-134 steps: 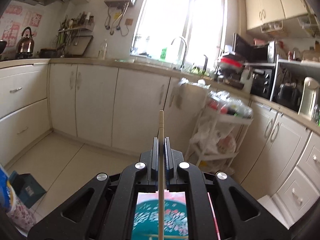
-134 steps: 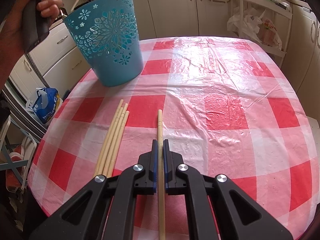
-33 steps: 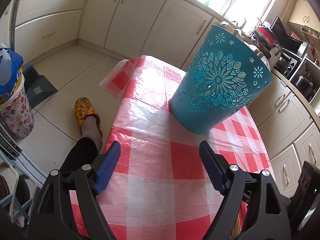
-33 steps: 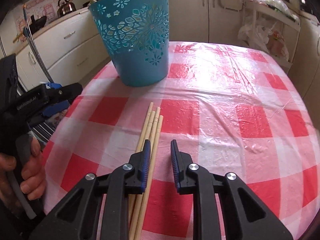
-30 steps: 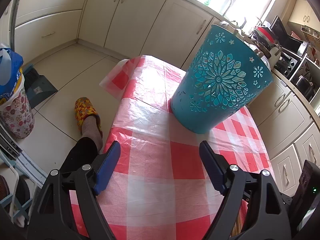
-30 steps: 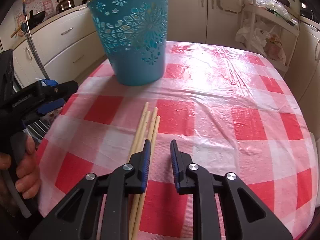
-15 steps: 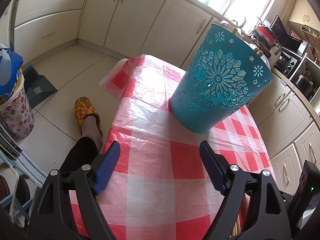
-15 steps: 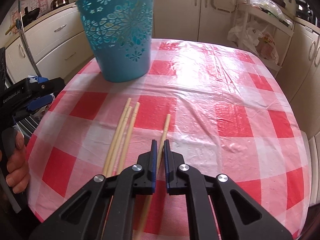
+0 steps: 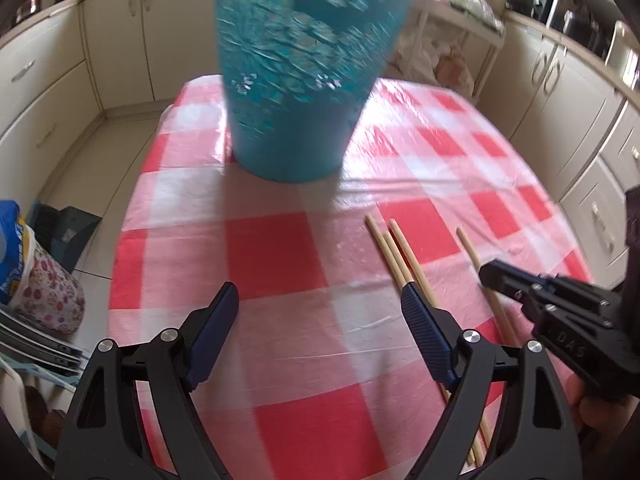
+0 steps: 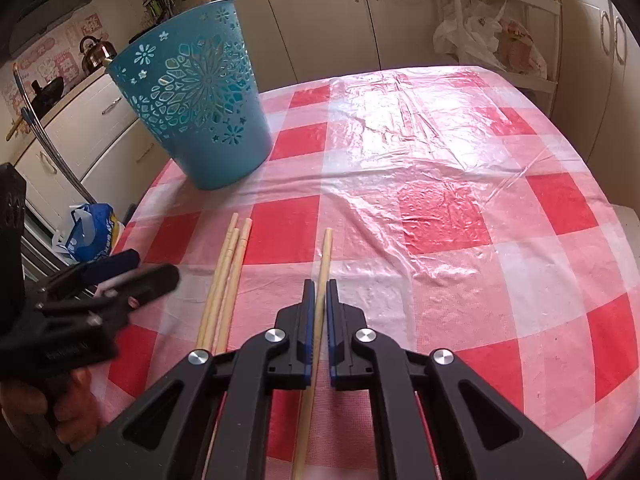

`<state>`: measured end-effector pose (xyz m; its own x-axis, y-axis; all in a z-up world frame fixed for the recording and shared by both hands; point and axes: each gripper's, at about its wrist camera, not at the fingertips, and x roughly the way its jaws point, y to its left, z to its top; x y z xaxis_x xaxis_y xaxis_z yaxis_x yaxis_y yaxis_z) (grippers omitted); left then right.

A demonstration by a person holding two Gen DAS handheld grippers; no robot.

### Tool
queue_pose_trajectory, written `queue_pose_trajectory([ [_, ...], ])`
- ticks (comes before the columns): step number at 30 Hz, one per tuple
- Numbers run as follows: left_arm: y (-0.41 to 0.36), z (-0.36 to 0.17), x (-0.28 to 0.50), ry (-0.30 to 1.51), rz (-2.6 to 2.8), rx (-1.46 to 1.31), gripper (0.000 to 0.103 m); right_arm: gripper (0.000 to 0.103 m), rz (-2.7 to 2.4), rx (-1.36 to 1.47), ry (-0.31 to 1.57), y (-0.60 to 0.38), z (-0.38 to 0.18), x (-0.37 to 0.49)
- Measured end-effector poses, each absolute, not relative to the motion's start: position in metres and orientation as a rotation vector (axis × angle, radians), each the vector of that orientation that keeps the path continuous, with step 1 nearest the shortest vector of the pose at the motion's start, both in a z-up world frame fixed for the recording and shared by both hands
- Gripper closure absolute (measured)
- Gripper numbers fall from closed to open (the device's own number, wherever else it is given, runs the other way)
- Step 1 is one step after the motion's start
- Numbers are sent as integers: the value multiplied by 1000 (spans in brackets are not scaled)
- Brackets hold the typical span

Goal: Organize utensils
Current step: 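Move the left tool down to a chopstick beside the pair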

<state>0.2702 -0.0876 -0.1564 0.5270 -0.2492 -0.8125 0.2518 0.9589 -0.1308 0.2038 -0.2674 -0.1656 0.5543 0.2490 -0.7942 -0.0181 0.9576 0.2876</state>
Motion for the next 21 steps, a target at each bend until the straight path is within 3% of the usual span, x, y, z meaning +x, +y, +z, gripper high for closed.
queue_pose_trajectory([
  [21,-120,-162,271,995,-238,162,23,96,183,307,979,-275,-166,204],
])
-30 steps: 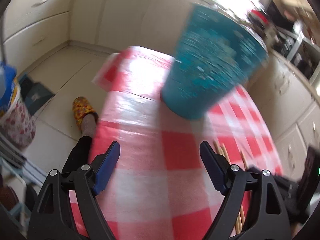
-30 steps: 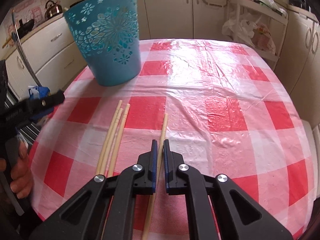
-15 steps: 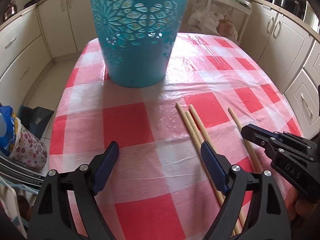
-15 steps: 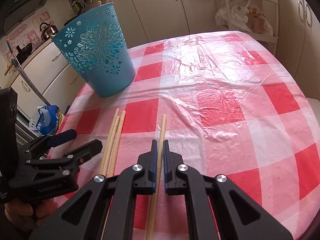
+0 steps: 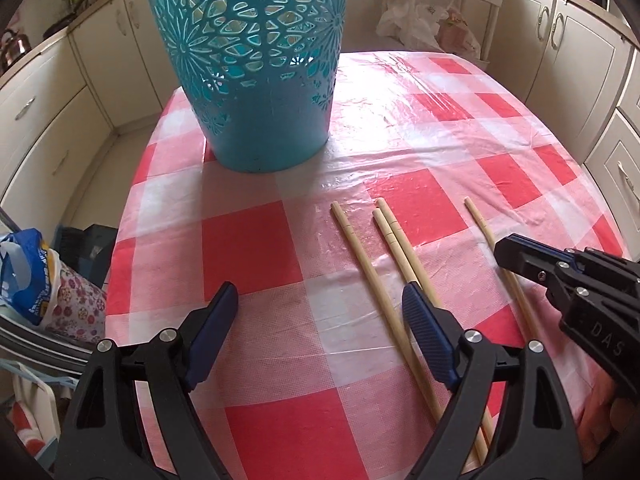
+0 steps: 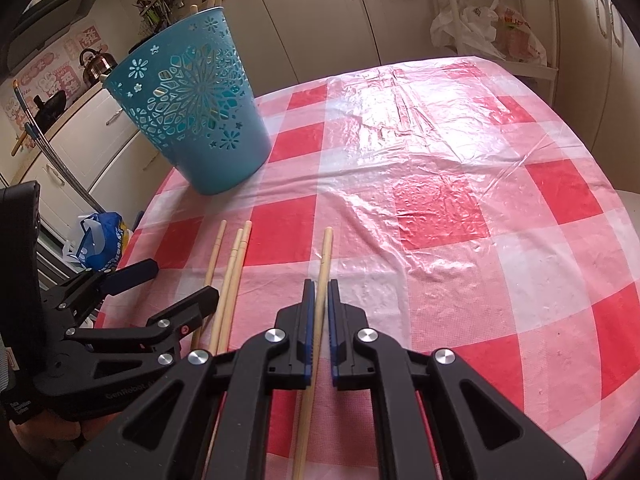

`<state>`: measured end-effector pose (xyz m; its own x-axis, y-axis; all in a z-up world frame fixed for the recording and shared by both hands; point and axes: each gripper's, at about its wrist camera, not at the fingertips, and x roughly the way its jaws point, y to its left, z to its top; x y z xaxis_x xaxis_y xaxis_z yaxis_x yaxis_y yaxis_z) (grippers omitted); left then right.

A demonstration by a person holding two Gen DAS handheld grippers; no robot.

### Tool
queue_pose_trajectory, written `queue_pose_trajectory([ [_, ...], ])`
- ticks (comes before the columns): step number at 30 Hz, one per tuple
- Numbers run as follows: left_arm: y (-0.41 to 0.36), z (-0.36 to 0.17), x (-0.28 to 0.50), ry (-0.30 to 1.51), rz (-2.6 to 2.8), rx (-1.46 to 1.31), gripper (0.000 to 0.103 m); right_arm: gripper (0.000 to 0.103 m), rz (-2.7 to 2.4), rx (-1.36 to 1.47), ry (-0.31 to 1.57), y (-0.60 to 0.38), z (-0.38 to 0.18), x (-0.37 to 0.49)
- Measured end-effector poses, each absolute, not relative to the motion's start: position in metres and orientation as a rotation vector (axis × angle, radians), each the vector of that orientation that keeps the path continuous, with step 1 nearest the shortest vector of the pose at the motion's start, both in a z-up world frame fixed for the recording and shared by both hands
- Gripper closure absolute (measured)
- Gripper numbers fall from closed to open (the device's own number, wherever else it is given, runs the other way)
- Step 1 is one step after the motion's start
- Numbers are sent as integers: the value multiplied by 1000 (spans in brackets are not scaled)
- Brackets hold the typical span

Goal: Organize utensils
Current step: 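Move the left tool down to a chopstick beside the pair, then close the left gripper on the chopstick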

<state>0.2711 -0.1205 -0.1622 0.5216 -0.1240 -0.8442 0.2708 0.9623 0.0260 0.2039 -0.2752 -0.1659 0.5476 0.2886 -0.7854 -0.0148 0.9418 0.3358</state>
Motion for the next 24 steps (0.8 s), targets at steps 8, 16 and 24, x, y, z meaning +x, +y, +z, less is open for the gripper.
queue_pose_trajectory([
  [8,-127,-156,268,962,-479,410,37,96,190,211,980,-264,-164,203],
  [16,-116,-149,296,1036,-558,555,38,96,198,205,988,-262,-165,207],
  [24,-107,-155,303,1024,-580,374,86,96,217,201,989,-261,-165,207],
])
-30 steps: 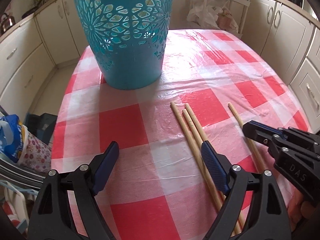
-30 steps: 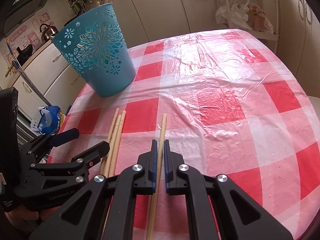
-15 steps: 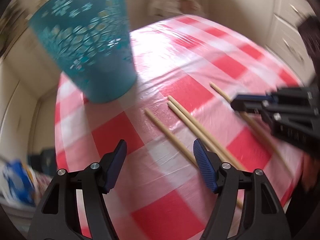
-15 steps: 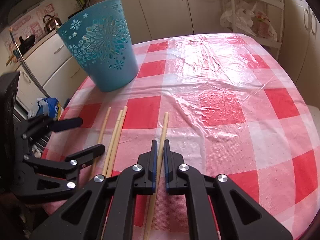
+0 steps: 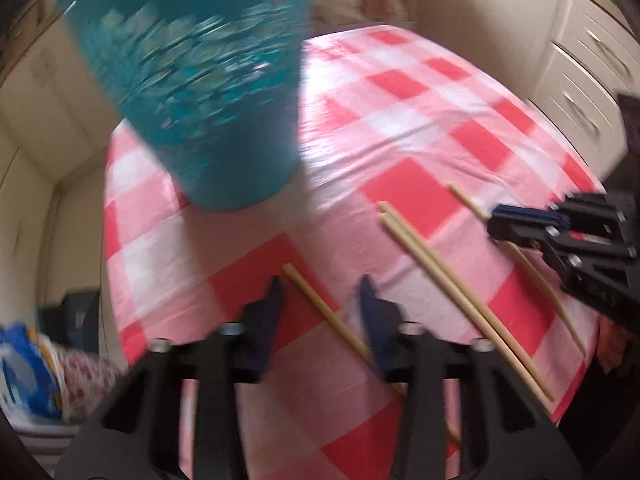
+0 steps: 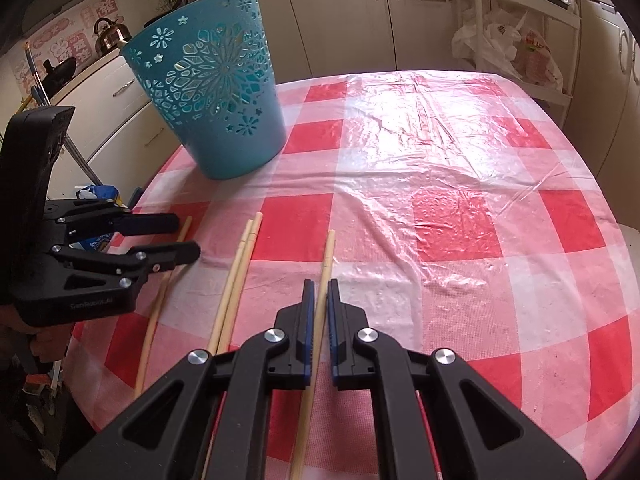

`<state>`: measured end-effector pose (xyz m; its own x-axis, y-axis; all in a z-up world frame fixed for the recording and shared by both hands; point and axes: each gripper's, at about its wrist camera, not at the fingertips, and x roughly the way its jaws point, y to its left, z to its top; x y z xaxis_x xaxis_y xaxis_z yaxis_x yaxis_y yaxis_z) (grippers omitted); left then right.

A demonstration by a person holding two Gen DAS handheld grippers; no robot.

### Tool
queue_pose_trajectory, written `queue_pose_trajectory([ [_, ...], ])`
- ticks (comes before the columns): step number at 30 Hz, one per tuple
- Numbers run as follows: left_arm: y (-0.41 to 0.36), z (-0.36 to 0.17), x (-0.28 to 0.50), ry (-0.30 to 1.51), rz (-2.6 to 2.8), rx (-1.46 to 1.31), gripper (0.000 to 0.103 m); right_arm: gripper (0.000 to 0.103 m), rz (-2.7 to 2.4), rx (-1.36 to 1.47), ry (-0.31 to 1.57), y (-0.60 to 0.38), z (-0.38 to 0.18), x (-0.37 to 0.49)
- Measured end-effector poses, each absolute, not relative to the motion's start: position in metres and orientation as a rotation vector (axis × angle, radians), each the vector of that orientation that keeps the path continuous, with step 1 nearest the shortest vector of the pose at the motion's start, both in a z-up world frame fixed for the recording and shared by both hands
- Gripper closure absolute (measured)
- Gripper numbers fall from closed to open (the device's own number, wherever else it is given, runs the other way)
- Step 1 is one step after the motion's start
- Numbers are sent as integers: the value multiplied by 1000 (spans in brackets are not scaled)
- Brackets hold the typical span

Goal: Organize utensils
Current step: 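Close the left gripper on the chopstick, then lift the chopstick with the left gripper over the teal bin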

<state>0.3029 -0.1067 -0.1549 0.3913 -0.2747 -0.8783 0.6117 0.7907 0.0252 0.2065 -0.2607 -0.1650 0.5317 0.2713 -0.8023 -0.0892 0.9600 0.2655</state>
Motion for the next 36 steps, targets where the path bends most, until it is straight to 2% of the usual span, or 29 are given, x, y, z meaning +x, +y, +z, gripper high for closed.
queue_pose_trajectory([
  [3,-117,-154,289,973,-704,554,95,96,232,258,993,-267,-166,207],
  [10,-106,-147,297,1012,-685,569,95,96,213,242,986,-265,-165,207],
  [14,-100,-147,292,1026,-632,514,87,96,198,189,985,-259,-164,207],
  [22,-105,-151,291,1045,-535,428,86,96,202,137,980,-255,-162,205],
  [25,-107,-152,295,1043,-489,419,74,96,198,82,985,-249,-163,205],
  [26,-105,-152,296,1045,-484,401,74,96,194,55,983,-246,-163,205],
  [27,-104,-153,296,1044,-481,389,76,96,190,25,979,-243,-162,204],
  [28,-103,-153,295,1043,-489,364,90,96,188,8,976,-241,-162,204],
  [29,-102,-153,292,1040,-496,346,99,96,189,3,975,-240,-162,203],
  [36,-84,-145,277,987,-468,197,99,98,212,36,990,-244,-162,200],
])
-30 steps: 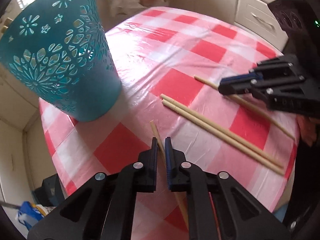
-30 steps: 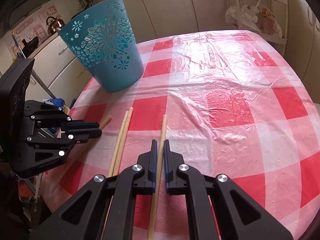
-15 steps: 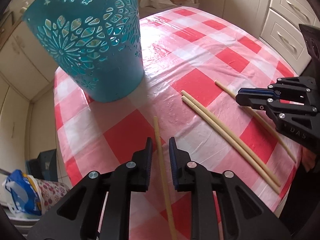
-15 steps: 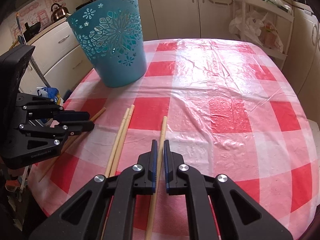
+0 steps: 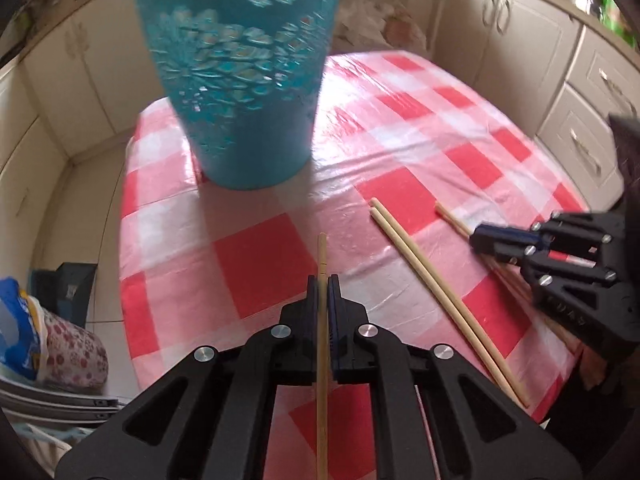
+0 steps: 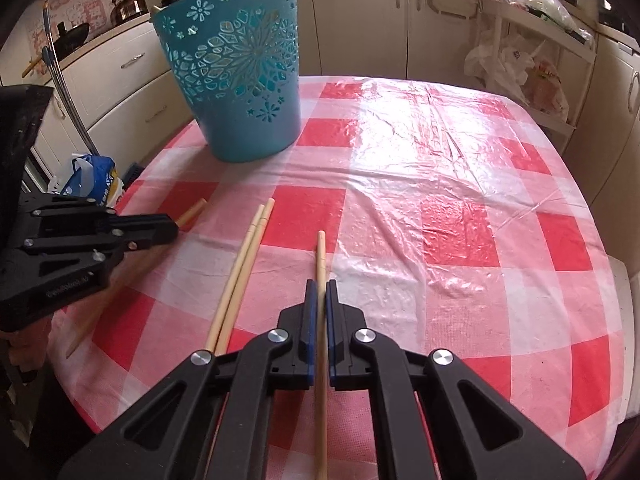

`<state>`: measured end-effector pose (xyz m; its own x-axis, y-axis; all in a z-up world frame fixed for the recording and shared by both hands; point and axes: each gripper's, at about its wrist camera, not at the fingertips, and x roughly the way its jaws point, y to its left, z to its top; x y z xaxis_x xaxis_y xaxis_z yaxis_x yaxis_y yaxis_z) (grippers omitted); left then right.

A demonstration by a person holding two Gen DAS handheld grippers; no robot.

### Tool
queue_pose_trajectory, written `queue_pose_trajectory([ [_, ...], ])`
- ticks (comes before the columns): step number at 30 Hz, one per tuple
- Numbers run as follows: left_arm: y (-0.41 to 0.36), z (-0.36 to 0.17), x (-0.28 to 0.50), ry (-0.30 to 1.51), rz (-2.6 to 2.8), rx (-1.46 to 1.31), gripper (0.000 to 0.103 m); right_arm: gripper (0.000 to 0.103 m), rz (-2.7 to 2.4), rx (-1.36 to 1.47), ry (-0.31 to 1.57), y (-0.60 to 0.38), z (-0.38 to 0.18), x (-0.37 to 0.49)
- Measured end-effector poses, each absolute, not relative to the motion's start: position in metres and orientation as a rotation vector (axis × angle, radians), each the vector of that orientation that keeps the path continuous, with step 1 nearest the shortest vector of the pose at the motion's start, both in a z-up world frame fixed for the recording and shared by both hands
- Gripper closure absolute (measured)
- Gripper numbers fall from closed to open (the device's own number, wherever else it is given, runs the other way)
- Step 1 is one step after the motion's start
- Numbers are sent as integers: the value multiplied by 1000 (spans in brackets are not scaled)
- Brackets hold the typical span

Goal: Organize utensils
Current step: 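Lift the chopstick with the left gripper over the teal bin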

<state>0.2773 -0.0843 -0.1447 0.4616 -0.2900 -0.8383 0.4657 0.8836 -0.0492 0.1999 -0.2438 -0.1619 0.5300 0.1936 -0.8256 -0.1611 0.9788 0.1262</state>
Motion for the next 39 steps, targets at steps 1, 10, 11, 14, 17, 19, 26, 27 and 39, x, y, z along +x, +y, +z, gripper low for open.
queue_pose_trajectory([
  [1,-81,-145,277,990,-461,190,99,97,209,14,990,-241,-161,200],
  [10,-87,-151,276,997,-450,252,99,98,220,73,981,-246,-163,201],
  [11,-86,-148,275,982,-457,238,99,98,236,145,987,-254,-165,202],
  [14,-73,-122,269,911,-509,120,99,98,255,324,987,-276,-170,205],
  [17,-55,-80,269,788,-548,5,99,98,249,374,979,-283,-171,206],
  [19,-46,-55,272,726,-552,-47,99,98,248,367,975,-282,-170,206],
  [26,-23,20,298,509,-522,-184,99,98,247,363,983,-279,-169,206],
  [27,-22,28,302,482,-515,-196,99,98,246,365,983,-279,-169,206],
  [39,-38,76,384,268,-345,-314,99,98,248,378,988,-282,-170,208],
])
